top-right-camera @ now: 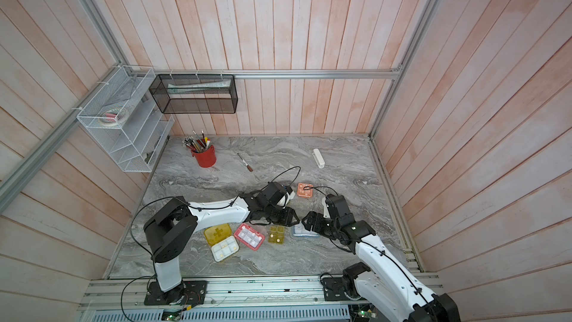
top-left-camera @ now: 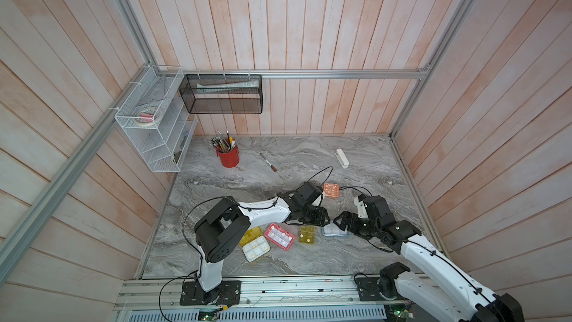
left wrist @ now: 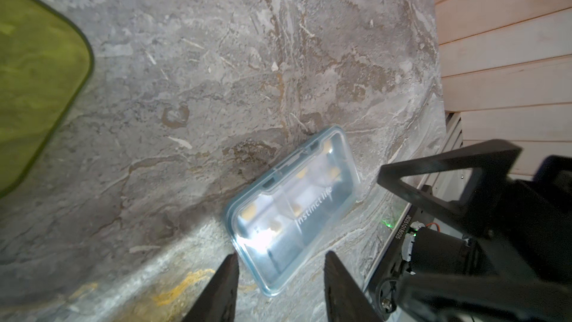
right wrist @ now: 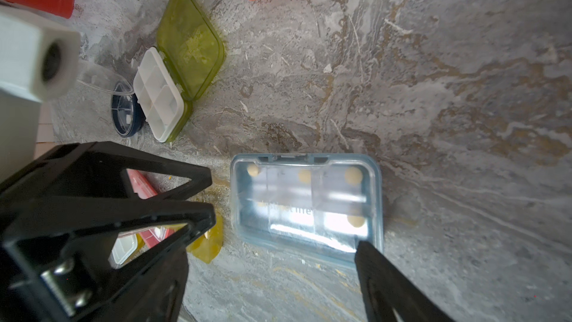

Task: Close pillboxes
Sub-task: Close the lid on the pillbox.

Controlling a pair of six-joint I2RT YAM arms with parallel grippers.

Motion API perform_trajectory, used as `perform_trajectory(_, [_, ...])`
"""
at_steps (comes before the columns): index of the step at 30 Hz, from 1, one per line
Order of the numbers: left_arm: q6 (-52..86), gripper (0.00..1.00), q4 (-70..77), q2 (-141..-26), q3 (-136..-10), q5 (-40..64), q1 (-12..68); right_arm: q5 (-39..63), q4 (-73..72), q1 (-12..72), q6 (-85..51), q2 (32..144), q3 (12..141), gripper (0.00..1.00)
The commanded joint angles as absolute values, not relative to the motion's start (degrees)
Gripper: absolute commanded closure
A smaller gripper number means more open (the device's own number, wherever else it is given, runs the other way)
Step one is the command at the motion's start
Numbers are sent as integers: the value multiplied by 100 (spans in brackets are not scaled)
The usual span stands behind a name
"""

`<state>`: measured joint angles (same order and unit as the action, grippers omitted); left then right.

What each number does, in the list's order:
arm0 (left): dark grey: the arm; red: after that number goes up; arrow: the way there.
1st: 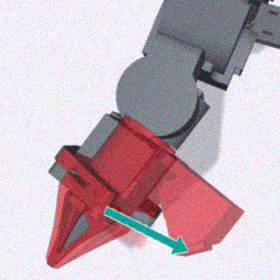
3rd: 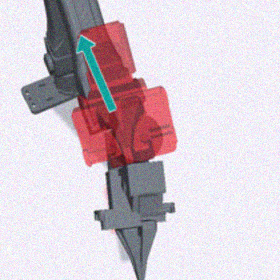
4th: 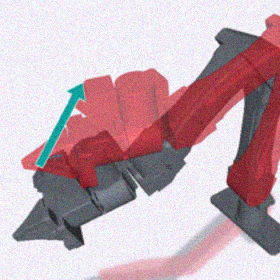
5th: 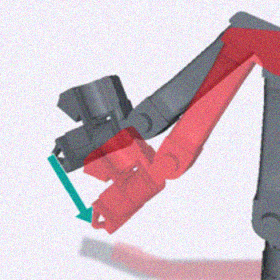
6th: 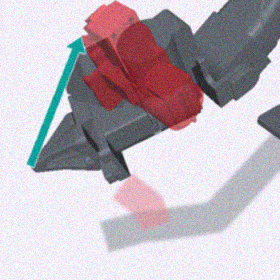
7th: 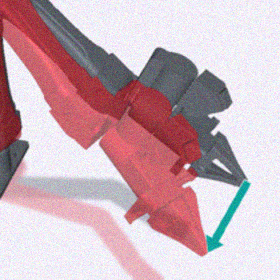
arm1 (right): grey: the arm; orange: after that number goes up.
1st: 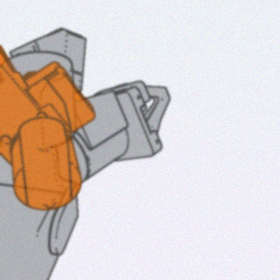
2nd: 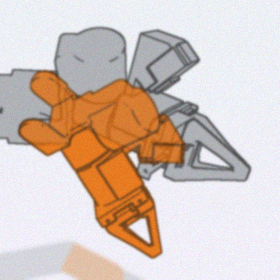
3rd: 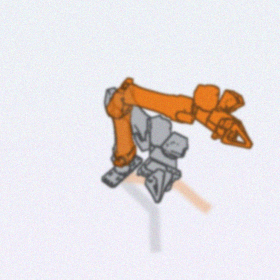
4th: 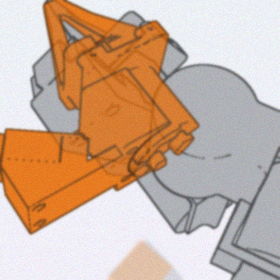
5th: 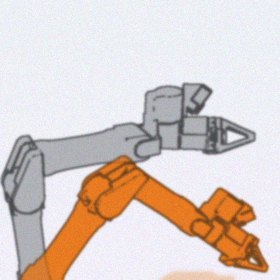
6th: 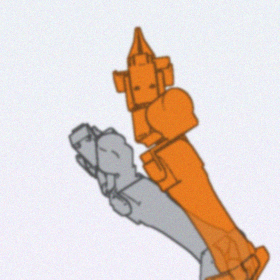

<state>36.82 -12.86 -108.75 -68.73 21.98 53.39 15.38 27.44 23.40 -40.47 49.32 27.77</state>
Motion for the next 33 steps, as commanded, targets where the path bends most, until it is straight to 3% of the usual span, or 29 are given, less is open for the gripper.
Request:
perform_trajectory(1, [3535, 52, -1372, -11001, -6963, 2114, 5350, 1644, 2689, 2314, -4025, 4829, 2709, 15])
perform_trajectory(17, [3463, 57, -1466, -11109, -6939, 2048, 5352, 2231, 2065, 2309, -4223, 4754, 2443, 26])
perform_trajectory(21, [3463, 58, -1481, -11157, -6991, 2078, 5352, 2209, 2018, 2313, -4275, 4690, 2392, 34])
perform_trajectory(26, [3480, 59, -1489, -11219, -6989, 2110, 5351, 2241, 1970, 2312, -4298, 4679, 2325, 59])
perform_trajectory(31, [3472, 59, -1507, -11232, -7005, 2085, 5352, 2277, 1874, 2313, -4323, 4730, 2272, 77])
perform_trajectory(33, [3464, 59, -1541, -11248, -7027, 2068, 5353, 2297, 1816, 2313, -4340, 4770, 2235, 78])
